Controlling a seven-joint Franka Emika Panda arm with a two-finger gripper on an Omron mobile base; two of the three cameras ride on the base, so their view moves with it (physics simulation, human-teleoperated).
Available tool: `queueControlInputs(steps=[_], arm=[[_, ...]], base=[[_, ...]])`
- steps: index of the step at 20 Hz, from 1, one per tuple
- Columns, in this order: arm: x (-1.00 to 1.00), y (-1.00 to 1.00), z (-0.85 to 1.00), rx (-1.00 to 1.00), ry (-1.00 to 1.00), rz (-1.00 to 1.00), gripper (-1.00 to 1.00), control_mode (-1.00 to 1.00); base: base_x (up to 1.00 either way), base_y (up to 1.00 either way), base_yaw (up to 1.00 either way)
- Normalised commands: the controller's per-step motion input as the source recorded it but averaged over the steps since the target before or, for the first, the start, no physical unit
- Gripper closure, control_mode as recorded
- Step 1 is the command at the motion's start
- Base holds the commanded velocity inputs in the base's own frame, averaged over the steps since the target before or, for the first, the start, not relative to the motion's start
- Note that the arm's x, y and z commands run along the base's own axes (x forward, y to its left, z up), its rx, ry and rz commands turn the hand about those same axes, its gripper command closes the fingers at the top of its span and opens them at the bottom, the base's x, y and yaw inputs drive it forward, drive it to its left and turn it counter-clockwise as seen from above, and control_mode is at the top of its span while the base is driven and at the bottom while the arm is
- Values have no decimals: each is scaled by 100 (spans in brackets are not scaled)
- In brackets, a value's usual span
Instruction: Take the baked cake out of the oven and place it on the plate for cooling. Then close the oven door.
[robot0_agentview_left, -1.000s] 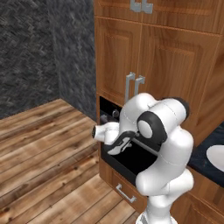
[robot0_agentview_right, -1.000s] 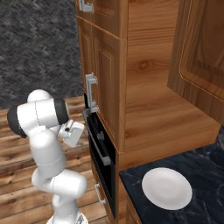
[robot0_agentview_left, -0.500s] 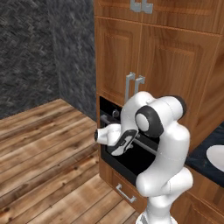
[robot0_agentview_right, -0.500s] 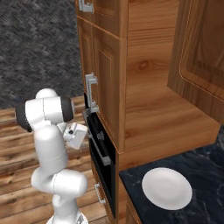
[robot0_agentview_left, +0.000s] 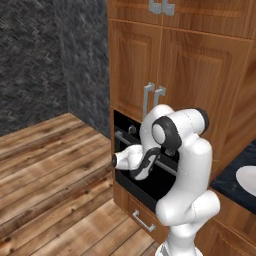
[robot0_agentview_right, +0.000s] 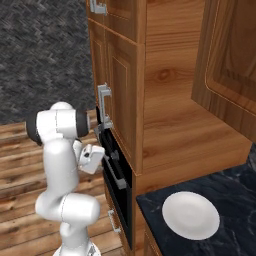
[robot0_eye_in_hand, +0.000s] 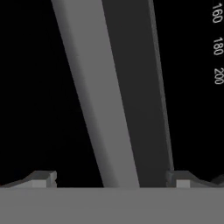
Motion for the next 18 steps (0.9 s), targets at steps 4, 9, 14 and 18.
queueControlInputs(steps=[4, 9, 14, 18], arm=[[24, -4, -34, 0, 0, 12, -100, -100], [30, -7, -27, 0, 0, 11, -100, -100], [30, -11, -11, 0, 0, 9, -100, -100], [33, -10, -1, 0, 0, 8, -100, -100]], base=[[0, 0, 0], [0, 0, 0], [0, 0, 0], [0, 0, 0]])
